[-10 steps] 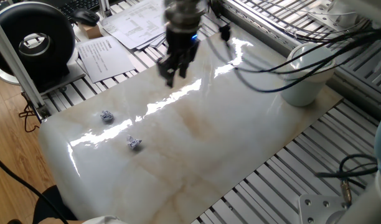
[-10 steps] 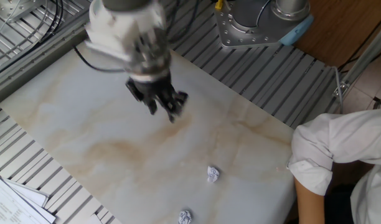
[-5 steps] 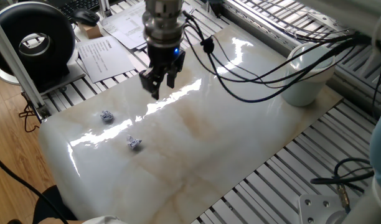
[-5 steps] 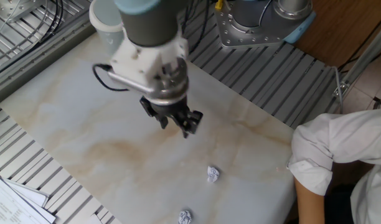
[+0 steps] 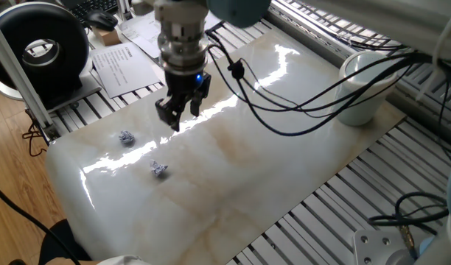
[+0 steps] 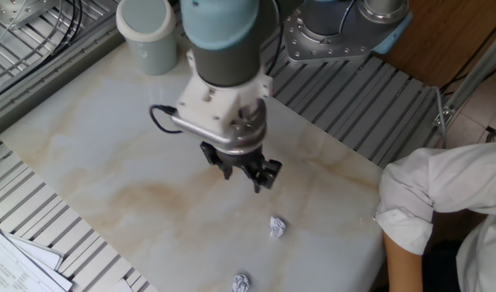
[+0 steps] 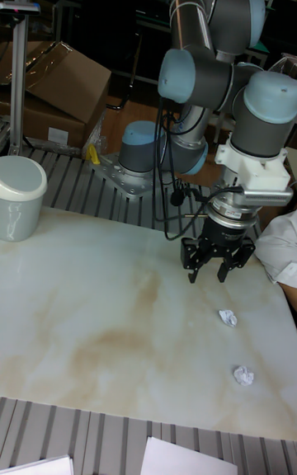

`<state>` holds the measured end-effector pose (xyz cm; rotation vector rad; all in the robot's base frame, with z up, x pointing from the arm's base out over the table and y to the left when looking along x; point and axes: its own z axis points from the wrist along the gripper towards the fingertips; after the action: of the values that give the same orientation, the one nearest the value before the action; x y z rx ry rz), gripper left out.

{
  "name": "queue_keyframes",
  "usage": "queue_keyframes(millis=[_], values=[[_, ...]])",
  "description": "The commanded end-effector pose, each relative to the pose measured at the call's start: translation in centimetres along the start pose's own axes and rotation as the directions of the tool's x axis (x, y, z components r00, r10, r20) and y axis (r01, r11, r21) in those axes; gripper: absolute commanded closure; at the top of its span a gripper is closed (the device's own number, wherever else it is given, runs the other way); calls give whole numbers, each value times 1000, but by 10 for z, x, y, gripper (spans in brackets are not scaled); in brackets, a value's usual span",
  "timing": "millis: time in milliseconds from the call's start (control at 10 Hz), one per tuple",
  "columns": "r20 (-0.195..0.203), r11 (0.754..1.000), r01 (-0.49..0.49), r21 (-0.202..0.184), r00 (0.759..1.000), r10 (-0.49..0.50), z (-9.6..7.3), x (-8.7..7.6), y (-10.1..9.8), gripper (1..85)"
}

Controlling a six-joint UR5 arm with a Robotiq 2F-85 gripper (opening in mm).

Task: Put the garbage in the trash can

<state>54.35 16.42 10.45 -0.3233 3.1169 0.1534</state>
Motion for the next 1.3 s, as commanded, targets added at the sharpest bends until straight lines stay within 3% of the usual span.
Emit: queue_keyframes(millis=[0, 100, 200, 400, 700, 800, 900, 1200], values=[[13, 1000, -14, -8, 1000, 14, 22, -2, 30, 243], [17, 997, -63, 38, 998, 62, 31, -6, 44, 243], [1, 995, -75, 61, 997, 75, 31, -2, 40, 250], [-3, 999, -54, -3, 999, 54, 31, -2, 57, 247], [33, 996, -77, 39, 997, 75, 31, -11, 45, 250], [22, 997, -72, 8, 997, 72, 31, -8, 53, 250], [20, 997, -68, 23, 998, 67, 31, -8, 51, 250], [82, 994, -99, 49, 992, 95, 72, -17, 58, 250]])
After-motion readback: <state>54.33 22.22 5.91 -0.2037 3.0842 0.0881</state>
